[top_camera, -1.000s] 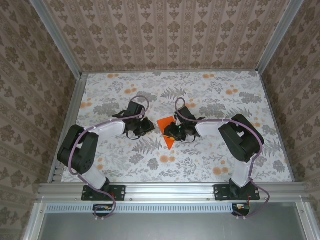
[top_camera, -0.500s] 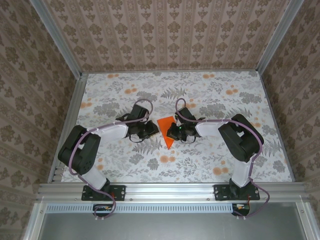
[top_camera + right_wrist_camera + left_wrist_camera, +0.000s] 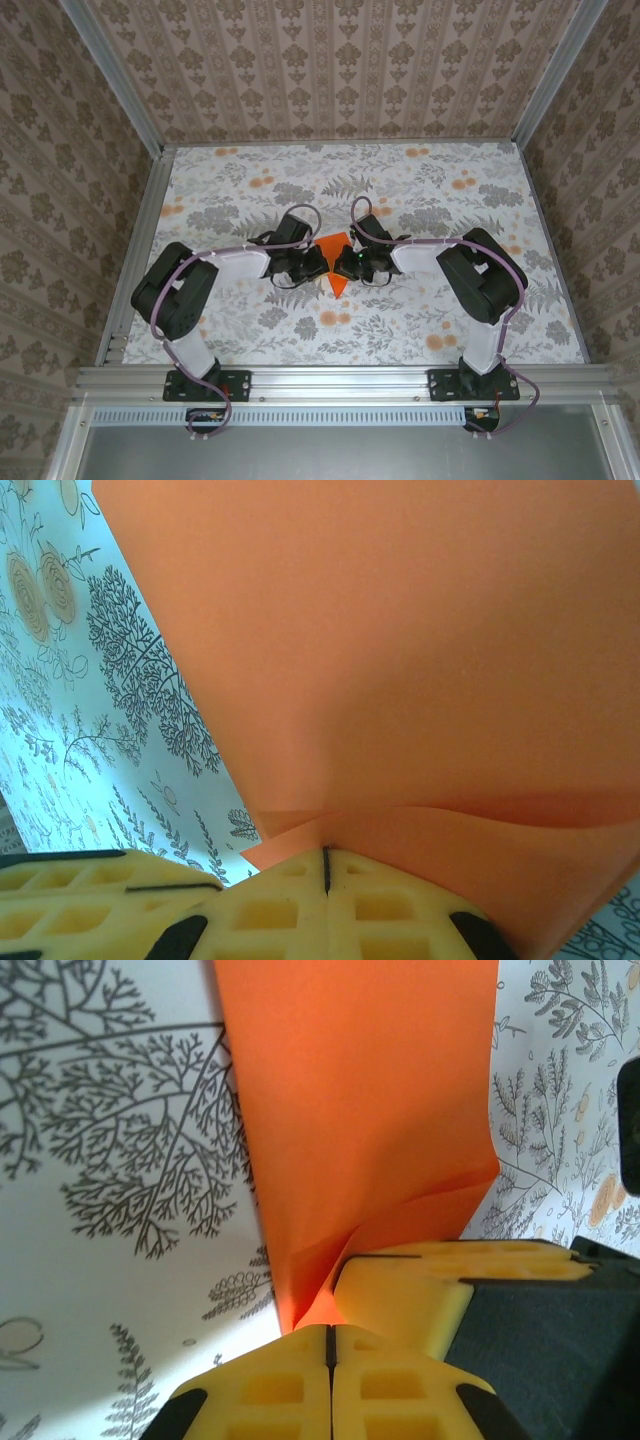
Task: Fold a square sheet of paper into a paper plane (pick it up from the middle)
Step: Third fold the triangle at the center of the table.
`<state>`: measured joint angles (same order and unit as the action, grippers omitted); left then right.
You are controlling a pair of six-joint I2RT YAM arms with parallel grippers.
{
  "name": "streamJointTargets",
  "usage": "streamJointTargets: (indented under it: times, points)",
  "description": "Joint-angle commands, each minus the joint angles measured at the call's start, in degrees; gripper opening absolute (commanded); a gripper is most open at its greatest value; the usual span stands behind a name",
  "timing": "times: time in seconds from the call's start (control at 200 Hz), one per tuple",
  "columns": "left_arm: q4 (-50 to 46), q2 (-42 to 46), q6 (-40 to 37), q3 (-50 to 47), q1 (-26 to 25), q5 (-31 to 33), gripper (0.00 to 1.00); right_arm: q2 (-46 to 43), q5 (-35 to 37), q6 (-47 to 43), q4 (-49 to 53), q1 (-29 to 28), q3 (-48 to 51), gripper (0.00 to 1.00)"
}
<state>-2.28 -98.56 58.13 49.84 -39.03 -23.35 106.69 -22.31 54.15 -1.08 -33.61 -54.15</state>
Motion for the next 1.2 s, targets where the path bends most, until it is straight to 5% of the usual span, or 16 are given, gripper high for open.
streamJointTargets:
  times: [0.0, 0.665, 1.195]
  points:
    - [-0.2, -1.3, -0.2, 2.4, -0.4, 0.0, 0.05, 2.4, 1.8, -0.5, 3.7, -0.1, 0.8, 0.00]
    - [-5.6, -5.3, -2.0, 4.6, -0.5, 3.3, 0.02, 0.6, 0.3, -0.3, 2.6, -0.1, 1.0, 0.00]
    - [-8.3, -6.7, -3.2, 5.0, -0.5, 4.9, 0.01, -8.3, -8.4, -1.1, -4.7, -0.1, 5.9, 0.04]
